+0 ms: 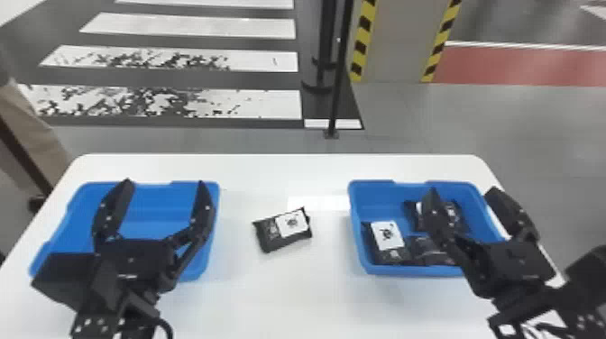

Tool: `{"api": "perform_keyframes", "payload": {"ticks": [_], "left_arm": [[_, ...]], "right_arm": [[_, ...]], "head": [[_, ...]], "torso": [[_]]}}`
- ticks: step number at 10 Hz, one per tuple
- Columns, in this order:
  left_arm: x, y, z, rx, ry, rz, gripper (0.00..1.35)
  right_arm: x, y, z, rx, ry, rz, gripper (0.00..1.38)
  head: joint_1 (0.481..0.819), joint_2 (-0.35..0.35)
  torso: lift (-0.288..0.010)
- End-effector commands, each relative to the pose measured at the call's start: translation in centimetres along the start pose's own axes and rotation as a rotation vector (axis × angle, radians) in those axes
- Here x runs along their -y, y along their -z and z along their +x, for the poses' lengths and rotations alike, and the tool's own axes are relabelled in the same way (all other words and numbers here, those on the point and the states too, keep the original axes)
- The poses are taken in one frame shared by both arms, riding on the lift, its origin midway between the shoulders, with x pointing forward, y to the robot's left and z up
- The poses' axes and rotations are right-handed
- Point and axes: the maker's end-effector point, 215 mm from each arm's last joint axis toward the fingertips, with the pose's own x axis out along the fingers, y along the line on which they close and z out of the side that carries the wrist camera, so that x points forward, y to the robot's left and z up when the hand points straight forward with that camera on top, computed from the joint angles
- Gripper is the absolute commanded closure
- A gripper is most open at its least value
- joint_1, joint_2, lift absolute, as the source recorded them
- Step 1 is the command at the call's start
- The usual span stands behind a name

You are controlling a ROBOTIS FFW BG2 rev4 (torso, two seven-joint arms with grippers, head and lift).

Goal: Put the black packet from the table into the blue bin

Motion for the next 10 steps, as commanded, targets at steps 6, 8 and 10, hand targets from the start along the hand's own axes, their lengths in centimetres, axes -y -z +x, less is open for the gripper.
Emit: {"api": "perform_keyframes", "payload": {"ticks": [6, 8, 10], "left_arm": [[-0.1, -0.2, -0.1, 0.008, -0.004, -0.003, 0.09], [-0.1, -0.2, -0.1, 0.008, -0.004, -0.003, 0.09], [0.2, -0.1, -0.1, 0.003, 0.001, -0.004, 0.09]], "right_arm": [[0.2, 0.0, 0.0, -0.002, 0.003, -0.010, 0.09], [-0.1, 1.2, 1.3, -0.062, -0.014, -0.005, 0.09], [-2.5, 2.6, 5.1, -0.115, -0.127, -0.029, 0.09]], "head": [[0.695, -0.052], [0.695, -0.053], [0.695, -0.033]], "torso": [[-0.110], [-0.110], [-0.110]]}}
